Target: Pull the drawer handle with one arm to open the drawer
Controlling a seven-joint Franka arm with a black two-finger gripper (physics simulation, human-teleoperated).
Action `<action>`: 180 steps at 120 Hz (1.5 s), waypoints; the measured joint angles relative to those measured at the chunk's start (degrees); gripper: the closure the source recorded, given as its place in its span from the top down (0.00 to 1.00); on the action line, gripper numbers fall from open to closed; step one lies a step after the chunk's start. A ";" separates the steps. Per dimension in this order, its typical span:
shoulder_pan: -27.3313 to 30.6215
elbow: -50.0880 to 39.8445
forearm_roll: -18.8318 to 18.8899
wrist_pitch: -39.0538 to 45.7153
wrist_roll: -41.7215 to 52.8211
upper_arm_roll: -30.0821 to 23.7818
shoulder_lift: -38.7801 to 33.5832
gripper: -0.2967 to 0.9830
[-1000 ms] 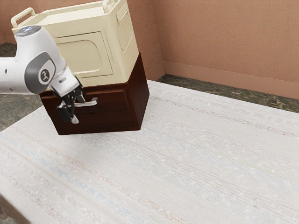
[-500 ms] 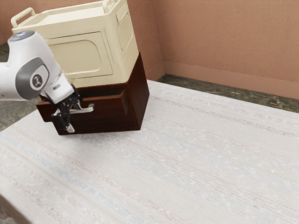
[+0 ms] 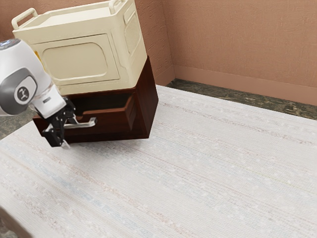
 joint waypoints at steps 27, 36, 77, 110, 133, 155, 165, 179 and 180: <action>-0.07 -3.25 0.08 0.69 -0.04 -0.05 -2.59 0.77; -0.09 -4.22 0.11 0.98 -0.07 -0.06 -3.46 0.77; -0.35 -7.45 1.71 1.48 -1.10 -0.45 -6.92 0.76; -0.25 -10.27 3.06 1.81 -2.41 -1.85 -9.84 0.74; 0.03 -12.63 3.58 2.32 -3.24 -2.52 -12.36 0.75; 0.21 -14.08 3.70 2.89 -3.82 -2.93 -14.54 0.75; 0.56 -11.87 3.76 2.88 -4.02 -3.02 -15.12 0.76; 0.71 -9.15 3.80 2.14 -4.35 -4.15 -16.51 0.76; 0.73 -8.99 3.80 2.01 -4.38 -4.28 -16.66 0.76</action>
